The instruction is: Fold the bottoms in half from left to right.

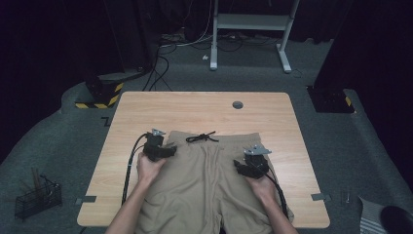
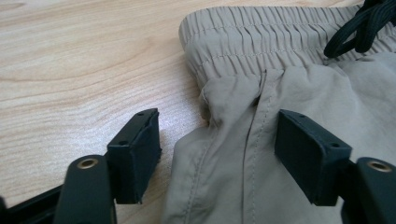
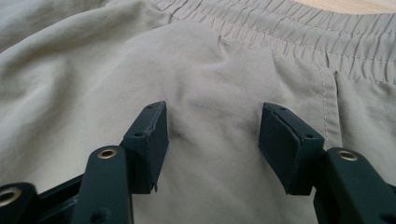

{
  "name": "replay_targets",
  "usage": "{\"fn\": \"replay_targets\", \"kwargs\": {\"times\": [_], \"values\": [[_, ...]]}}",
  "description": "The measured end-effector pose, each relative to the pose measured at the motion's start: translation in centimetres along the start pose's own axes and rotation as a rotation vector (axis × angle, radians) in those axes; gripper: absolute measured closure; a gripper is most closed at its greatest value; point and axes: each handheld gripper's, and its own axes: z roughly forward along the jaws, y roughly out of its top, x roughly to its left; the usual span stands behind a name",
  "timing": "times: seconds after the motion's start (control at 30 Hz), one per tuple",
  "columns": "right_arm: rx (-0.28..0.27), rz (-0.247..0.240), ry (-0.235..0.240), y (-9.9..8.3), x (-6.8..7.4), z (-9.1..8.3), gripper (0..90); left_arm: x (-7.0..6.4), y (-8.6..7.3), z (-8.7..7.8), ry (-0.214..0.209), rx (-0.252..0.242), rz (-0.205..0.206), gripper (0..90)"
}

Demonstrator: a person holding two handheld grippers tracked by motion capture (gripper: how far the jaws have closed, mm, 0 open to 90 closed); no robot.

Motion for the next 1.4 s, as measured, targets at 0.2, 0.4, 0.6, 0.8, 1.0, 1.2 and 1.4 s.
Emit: {"fn": "replay_targets", "kwargs": {"times": [0.2,0.4,0.6,0.8,1.0,1.2,1.4], "values": [[0.0,-0.001,-0.001,0.0,0.0,0.0,42.3,-0.3,-0.1,-0.1,0.029,-0.004,0.046,42.9],[0.0,-0.002,-0.001,0.0,0.0,0.0,42.4,-0.7,-0.1,-0.3,-0.022,-0.001,0.077,72.1],[0.0,-0.002,-0.002,0.0,0.0,0.0,42.4,-0.6,-0.2,-0.4,-0.051,-0.001,0.076,85.6],[0.0,-0.002,-0.002,0.0,0.0,0.0,42.3,-0.5,0.1,-1.3,-0.076,-0.03,0.056,87.3],[0.006,0.009,0.018,0.3,0.2,-0.1,45.5,-0.4,0.4,-2.5,-0.115,-0.064,0.042,87.5],[-0.018,-0.031,0.092,1.1,2.1,-0.5,45.3,-0.4,0.6,-3.3,-0.153,-0.099,0.027,87.5],[-0.008,-0.047,0.151,1.4,3.7,0.1,44.1,-0.6,1.2,-4.1,-0.182,-0.113,0.034,87.6]]}}
